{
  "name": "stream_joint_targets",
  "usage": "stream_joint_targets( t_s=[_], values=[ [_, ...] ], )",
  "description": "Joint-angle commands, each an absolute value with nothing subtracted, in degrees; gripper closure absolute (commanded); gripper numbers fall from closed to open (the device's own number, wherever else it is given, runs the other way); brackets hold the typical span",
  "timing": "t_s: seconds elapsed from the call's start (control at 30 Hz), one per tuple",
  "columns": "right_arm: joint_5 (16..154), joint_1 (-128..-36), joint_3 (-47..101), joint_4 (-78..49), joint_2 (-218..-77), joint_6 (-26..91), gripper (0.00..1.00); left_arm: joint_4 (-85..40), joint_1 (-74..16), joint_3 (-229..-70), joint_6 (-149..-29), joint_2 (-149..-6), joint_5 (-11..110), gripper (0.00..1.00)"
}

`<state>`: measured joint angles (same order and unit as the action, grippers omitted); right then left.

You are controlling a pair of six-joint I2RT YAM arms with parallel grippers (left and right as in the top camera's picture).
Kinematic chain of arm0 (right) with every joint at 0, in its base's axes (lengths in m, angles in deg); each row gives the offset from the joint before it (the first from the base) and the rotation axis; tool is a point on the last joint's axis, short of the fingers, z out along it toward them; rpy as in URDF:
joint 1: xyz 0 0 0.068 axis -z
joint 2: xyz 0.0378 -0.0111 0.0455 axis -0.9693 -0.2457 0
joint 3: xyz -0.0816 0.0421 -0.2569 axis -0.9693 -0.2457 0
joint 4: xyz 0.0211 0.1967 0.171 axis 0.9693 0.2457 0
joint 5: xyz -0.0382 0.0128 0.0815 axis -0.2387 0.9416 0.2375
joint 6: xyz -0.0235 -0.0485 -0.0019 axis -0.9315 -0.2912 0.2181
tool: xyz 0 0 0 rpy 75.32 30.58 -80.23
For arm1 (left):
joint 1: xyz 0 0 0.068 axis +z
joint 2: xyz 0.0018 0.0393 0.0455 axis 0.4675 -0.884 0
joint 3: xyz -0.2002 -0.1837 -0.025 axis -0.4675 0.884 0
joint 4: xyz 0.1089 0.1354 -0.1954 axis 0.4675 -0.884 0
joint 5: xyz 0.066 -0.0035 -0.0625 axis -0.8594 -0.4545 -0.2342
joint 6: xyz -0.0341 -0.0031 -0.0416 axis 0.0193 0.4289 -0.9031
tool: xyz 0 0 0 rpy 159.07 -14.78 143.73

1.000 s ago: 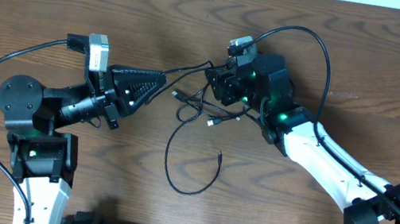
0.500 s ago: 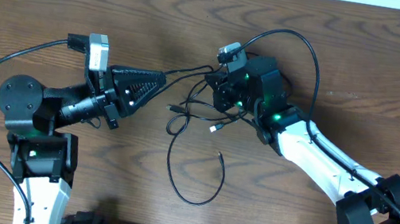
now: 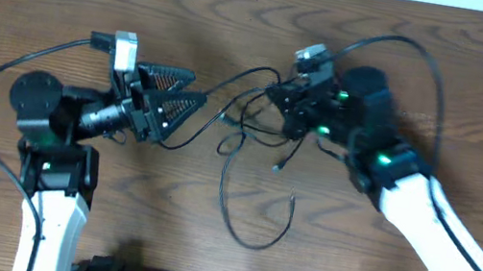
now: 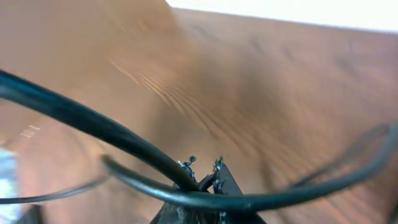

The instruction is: Untangle cables

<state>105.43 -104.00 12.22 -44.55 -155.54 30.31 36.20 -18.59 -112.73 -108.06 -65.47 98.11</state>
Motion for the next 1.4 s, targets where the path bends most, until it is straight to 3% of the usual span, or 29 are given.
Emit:
stream_joint_targets(
  t_s=[0.0,0.2,0.53,0.63,0.7,0.8,0.9,0.97,1.07,1.13,1.23,1.37],
  values=[
    [111.0,-103.5,12.5,-44.2,-151.2,32.9,0.99,36.4,-20.1,-113.3,-107.3,-67.8,99.1,0.08],
    [99.2,-103.5,12.5,-37.3,-150.6,50.5,0.99,36.5,-24.4,-113.3,-105.6,-72.6,98.6,0.08],
    [98.2,-101.1,12.5,-35.0,-151.6,53.4,0.99,35.4,-26.0,-113.3,-104.6,-79.7,97.1,0.07],
    [98.4,-99.3,12.5,-33.8,-151.6,53.5,0.99,32.2,-25.6,-113.2,-98.0,-80.7,97.1,0.07],
    [98.3,-98.3,12.5,-31.8,-151.6,53.5,0.99,28.0,-24.8,-113.2,-93.2,-80.8,93.1,0.07],
    [97.2,-96.6,12.4,-26.5,-151.6,53.5,0.99,17.6,-24.0,-113.2,-92.9,-80.8,72.3,0.07],
    [93.9,-96.6,12.4,-21.5,-151.7,53.6,0.98,8.8,-24.1,-113.2,-98.6,-80.8,54.2,0.07],
    [93.7,-96.7,12.4,-19.1,-151.9,53.5,0.99,5.1,-24.1,-113.2,-101.3,-80.8,51.4,0.07],
    [93.7,-97.7,12.4,-18.1,-152.8,52.8,0.99,4.5,-24.1,-113.2,-96.8,-80.8,60.2,0.02],
    [93.7,-98.8,12.4,-18.4,-154.1,52.0,0.99,5.4,-24.1,-113.2,-84.0,-80.8,76.6,0.02],
    [95.9,-98.6,12.4,-19.1,-155.3,52.5,0.99,5.0,-24.1,-113.2,-73.2,-80.8,90.7,0.02],
    [100.4,-97.9,12.4,-19.7,-155.6,54.9,0.97,3.6,-24.4,-113.1,-68.8,-80.8,92.9,0.02]
  ],
)
